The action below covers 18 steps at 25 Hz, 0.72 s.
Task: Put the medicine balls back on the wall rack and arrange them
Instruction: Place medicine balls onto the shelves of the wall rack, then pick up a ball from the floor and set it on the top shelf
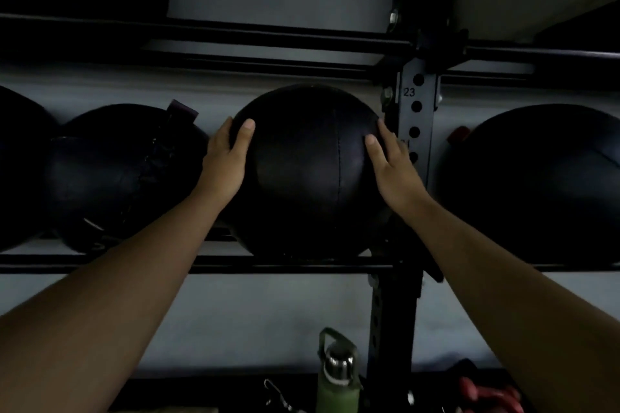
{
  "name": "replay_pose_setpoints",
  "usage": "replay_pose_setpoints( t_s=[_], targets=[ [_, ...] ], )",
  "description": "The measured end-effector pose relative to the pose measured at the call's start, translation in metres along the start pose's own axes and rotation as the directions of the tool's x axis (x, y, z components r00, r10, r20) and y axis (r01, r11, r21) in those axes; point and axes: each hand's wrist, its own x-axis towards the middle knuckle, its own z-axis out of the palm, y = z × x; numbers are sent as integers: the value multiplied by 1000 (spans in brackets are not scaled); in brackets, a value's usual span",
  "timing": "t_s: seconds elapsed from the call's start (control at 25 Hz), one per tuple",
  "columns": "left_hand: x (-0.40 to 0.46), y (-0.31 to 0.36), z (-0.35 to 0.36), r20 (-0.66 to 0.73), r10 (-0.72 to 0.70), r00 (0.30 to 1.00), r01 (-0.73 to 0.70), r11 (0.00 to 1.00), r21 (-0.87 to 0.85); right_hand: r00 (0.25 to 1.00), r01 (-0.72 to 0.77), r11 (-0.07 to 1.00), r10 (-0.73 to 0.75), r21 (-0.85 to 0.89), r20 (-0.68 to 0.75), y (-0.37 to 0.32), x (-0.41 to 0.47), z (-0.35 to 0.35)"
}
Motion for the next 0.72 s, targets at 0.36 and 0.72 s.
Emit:
replay_pose_setpoints(
  t_s=[0.36,0.72],
  targets=[
    [-141,-108,-25,315,89,945,-168,958,233,961,-276,945,274,-174,-36,10,-165,14],
    [-444,-271,-68,939,-345,3,-308,893,329,376,-747,353,923,-563,80,38,-598,54]
  ],
)
